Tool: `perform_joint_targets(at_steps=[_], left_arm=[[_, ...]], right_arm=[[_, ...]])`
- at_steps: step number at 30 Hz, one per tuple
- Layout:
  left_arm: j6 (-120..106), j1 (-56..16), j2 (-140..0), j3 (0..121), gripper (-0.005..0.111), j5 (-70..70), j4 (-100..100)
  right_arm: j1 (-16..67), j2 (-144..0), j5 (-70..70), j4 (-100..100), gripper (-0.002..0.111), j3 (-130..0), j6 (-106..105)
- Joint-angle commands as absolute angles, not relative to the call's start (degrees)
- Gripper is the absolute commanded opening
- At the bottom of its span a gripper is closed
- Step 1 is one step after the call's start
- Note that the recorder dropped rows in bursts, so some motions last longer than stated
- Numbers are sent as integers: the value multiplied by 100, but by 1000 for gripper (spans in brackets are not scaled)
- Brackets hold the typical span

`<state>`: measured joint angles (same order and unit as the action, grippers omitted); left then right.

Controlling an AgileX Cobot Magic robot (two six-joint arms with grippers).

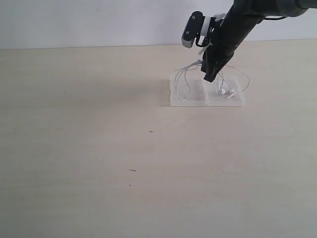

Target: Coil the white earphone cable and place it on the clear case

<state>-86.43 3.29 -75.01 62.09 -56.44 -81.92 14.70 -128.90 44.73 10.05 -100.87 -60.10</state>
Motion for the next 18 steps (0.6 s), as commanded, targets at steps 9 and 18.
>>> perform_joint_targets(at_steps=[9, 18], left_arm=[[-8690, 337, -7276, 5918, 0, -5670, -8380], [-8690, 337, -7276, 5917, 0, -5646, -8627]], right_arm=[[1467, -13223, 4183, 1593, 0, -10100, -6344], [1467, -13380, 4101, 1660, 4, -10100, -6626]])
